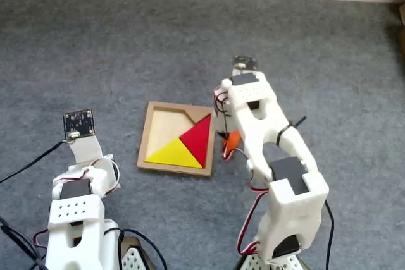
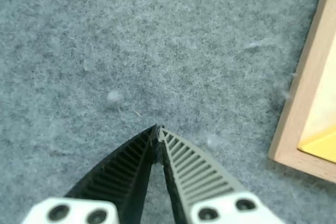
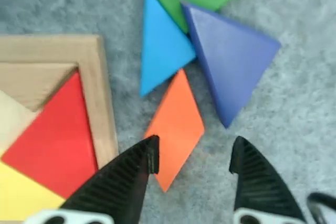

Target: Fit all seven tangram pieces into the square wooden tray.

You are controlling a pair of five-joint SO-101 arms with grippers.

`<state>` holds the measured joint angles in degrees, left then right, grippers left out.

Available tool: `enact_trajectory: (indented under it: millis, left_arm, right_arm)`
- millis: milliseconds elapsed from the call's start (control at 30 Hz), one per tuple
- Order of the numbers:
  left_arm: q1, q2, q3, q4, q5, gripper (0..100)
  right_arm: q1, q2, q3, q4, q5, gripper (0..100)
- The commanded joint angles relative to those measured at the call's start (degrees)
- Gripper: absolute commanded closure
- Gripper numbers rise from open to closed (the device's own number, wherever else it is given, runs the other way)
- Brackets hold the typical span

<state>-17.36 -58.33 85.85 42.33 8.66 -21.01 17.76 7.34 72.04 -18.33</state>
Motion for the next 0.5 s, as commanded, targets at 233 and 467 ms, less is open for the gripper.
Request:
enact_trajectory:
  millis: [233,467]
  left_arm:
    - [-0.84,-0.75,-0.31,-1.05,-0.62,99]
    - [-0.84,-0.75,-0.31,-1.05,-0.62,99]
  right_arm:
    - [0.57,2.51,0.04,-1.36,-0.26,76.3]
    - [-2.42,10.77,-4.70,2.77,-0.18,76.4]
